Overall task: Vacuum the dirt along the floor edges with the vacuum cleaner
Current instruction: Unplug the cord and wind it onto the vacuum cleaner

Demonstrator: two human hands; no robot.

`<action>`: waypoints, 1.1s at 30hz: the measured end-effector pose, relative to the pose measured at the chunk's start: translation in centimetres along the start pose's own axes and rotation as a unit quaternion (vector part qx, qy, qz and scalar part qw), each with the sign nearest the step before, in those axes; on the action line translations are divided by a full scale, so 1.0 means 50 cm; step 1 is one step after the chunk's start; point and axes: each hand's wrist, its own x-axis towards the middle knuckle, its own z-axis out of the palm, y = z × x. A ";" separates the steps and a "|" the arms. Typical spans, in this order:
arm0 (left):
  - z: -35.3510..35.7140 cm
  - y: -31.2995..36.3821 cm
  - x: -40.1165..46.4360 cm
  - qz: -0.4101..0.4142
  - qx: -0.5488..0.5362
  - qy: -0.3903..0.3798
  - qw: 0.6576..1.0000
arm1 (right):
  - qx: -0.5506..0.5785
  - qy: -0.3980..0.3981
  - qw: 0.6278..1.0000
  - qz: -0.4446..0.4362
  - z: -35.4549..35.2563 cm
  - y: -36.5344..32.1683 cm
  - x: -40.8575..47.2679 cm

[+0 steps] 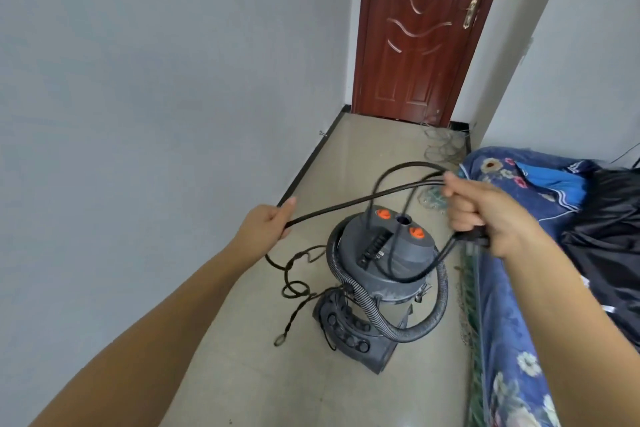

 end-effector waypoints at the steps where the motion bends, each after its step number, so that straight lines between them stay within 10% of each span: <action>1: -0.010 -0.034 -0.007 -0.015 0.011 -0.003 1.000 | 0.039 0.036 0.999 0.008 -0.037 0.001 0.002; 8: -0.118 0.084 0.054 0.139 0.119 0.054 0.982 | 0.166 0.171 0.969 0.066 -0.090 0.061 0.025; 14: -0.255 0.430 0.072 0.346 0.294 0.251 0.855 | 0.129 0.088 0.986 0.056 0.001 0.017 0.033; 19: -0.283 0.503 0.108 0.291 0.155 0.143 0.933 | 0.238 0.011 0.971 0.028 0.038 -0.053 0.031; 21: -0.278 0.483 0.100 0.345 0.137 0.161 0.915 | 0.351 0.008 0.936 0.014 -0.004 -0.064 0.019; 26: -0.203 0.165 0.125 0.114 0.169 -0.032 0.979 | 0.434 0.070 0.894 -0.091 -0.136 -0.116 -0.023; 29: -0.191 -0.035 0.083 -0.012 0.111 -0.023 0.993 | 0.506 0.079 0.845 -0.153 -0.231 -0.151 -0.040; 33: -0.202 -0.121 0.037 -0.077 0.066 -0.043 0.994 | 0.337 0.215 0.916 -0.043 -0.269 -0.099 -0.048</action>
